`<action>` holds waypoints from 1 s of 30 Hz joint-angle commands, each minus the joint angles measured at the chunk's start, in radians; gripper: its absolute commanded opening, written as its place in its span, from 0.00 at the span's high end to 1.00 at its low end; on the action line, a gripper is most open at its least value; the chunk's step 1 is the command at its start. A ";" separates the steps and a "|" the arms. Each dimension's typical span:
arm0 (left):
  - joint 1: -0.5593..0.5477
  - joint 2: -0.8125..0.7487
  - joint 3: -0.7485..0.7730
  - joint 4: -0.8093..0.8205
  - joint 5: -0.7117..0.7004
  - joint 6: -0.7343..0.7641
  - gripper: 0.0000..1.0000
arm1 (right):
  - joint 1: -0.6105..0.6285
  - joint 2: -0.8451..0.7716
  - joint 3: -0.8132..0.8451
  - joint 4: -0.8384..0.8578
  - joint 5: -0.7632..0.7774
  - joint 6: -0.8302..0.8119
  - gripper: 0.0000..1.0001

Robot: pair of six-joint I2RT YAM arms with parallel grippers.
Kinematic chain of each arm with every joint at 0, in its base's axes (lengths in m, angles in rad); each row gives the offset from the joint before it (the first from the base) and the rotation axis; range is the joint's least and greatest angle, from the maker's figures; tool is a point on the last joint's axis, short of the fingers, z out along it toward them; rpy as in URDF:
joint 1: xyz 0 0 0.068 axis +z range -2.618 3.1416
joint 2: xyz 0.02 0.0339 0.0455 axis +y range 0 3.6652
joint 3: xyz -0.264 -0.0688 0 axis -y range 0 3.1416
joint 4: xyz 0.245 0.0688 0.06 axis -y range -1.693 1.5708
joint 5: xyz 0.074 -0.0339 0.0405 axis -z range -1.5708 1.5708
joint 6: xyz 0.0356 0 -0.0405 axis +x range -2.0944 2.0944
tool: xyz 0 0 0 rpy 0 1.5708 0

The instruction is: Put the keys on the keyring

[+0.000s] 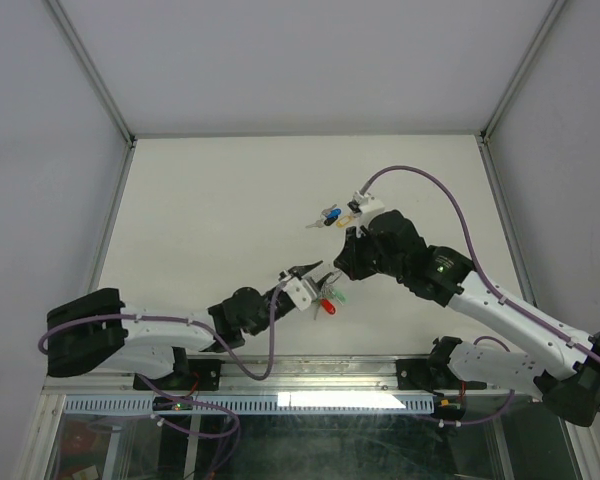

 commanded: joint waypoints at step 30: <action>0.206 -0.380 -0.107 -0.271 0.000 -0.509 0.56 | -0.030 0.121 0.022 -0.013 0.090 -0.065 0.63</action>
